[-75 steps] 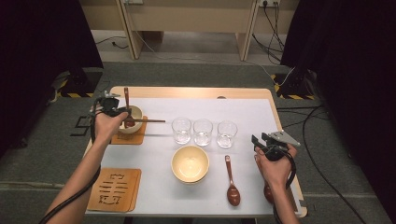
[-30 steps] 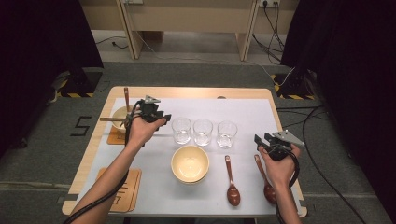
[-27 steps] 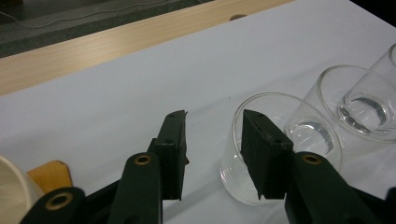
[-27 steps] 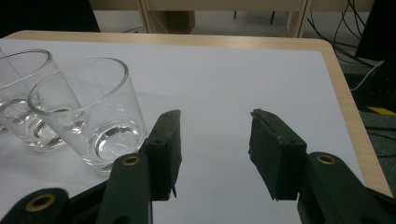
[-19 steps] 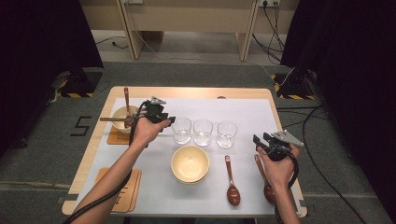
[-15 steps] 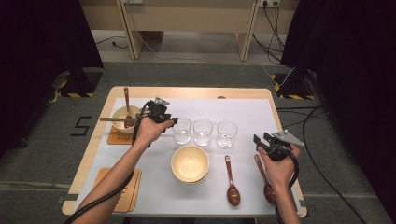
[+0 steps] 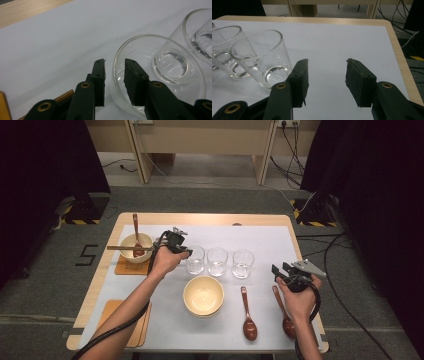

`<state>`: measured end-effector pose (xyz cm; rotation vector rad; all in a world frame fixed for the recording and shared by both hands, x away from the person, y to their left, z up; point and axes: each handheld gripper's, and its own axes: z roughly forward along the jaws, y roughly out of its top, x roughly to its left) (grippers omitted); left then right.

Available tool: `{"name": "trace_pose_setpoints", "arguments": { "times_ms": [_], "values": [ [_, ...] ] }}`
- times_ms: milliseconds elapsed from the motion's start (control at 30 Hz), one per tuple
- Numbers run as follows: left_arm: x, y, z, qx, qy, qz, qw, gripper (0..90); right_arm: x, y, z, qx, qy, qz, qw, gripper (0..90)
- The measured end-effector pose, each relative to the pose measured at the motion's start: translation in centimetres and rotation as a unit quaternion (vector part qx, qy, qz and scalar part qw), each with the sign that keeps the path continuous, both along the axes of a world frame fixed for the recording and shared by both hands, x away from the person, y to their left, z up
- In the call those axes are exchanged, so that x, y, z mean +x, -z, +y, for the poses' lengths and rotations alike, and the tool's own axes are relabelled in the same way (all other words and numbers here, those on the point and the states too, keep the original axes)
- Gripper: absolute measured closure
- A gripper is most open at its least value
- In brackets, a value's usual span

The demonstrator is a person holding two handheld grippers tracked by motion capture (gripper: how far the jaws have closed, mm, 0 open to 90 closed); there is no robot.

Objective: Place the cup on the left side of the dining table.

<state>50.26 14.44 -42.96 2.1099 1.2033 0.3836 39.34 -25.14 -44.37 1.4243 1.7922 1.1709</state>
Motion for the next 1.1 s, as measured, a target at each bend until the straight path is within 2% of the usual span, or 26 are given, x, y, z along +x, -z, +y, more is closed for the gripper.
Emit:
{"name": "trace_pose_setpoints", "arguments": {
  "times_ms": [267, 400, 1100],
  "values": [
    [0.3, 0.6, -0.4, 0.003, -0.001, 0.011, 0.9999, 78.5, 0.0, 0.1, 0.0, -0.001, -0.002, 0.004, 1.0, 53.1],
    [0.3, 0.4, -0.4, 0.006, -0.004, 0.016, 0.9999, 79.7, 0.0, 0.1, -0.1, 0.0, -0.001, 0.003, 1.0, 53.0],
    [-1.1, -0.1, 0.4, 0.004, -0.008, -0.01, 0.9999, 80.4, 0.0, 0.1, -0.2, -0.001, 0.001, 0.001, 1.0, 53.3]
  ]
}}
